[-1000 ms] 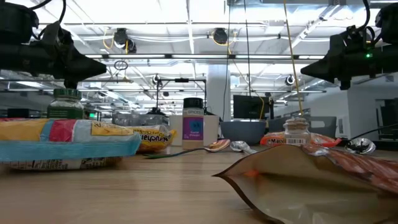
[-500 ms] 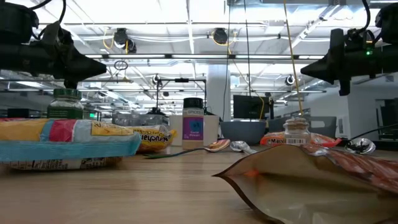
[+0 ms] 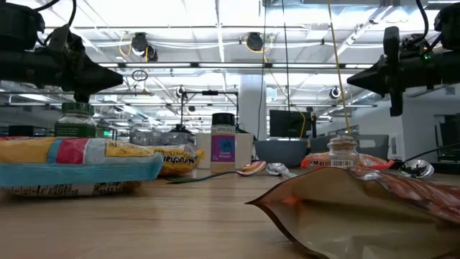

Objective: Pick & Place Food Item
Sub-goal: Put the left blue spoon into the left black bin

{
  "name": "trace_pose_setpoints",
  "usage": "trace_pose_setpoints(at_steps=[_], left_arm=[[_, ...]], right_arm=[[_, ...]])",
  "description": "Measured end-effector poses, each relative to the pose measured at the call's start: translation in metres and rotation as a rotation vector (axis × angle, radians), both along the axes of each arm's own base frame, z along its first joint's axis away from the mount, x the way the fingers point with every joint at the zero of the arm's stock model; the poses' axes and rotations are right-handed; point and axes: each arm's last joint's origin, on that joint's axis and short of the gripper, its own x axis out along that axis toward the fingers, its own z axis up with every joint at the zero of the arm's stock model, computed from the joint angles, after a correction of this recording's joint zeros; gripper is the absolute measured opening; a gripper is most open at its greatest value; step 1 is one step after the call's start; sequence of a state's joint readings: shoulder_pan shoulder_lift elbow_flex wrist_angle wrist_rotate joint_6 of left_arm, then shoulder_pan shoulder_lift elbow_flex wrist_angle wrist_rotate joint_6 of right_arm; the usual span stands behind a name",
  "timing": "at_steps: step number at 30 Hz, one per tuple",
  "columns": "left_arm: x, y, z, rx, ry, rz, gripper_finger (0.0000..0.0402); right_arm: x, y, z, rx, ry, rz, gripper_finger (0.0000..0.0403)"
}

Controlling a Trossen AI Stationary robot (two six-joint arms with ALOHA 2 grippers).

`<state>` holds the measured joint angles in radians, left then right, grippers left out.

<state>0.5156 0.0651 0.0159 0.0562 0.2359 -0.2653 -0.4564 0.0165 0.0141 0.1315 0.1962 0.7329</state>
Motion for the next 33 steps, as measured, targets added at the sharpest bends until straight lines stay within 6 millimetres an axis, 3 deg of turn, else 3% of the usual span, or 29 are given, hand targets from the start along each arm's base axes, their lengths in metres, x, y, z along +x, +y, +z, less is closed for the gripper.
trace_pose_setpoints(at_steps=[9, 13, 15, 17, 21, 26, 33], left_arm=[[0.000, 0.000, 0.000, 0.022, 0.002, 0.002, 0.0058], [0.000, 0.000, 0.006, -0.105, -0.089, -0.007, 0.0058], [0.000, 0.000, 0.010, -0.256, -0.176, -0.016, 0.0058], [-0.001, 0.000, 0.015, -0.399, -0.273, -0.031, 0.0058], [-0.003, -0.001, 0.025, -0.546, -0.425, -0.061, 0.0058], [-0.006, -0.001, 0.032, -0.563, -0.512, -0.083, 0.0058], [-0.008, -0.001, 0.038, -0.522, -0.575, -0.067, 0.0058]], right_arm=[[0.000, 0.003, 0.032, -0.064, -0.350, 0.099, 0.0004], [0.011, 0.003, 0.031, -0.043, -0.304, 0.171, 0.0004], [0.022, 0.004, 0.036, -0.034, -0.223, 0.196, 0.0004], [0.033, 0.004, 0.053, -0.058, -0.205, 0.224, 0.0004], [0.064, 0.004, 0.071, -0.091, -0.102, 0.276, 0.0004], [0.105, 0.008, 0.093, -0.161, -0.056, 0.343, 0.0004], [0.160, 0.021, 0.106, -0.214, 0.013, 0.519, 0.0004]])
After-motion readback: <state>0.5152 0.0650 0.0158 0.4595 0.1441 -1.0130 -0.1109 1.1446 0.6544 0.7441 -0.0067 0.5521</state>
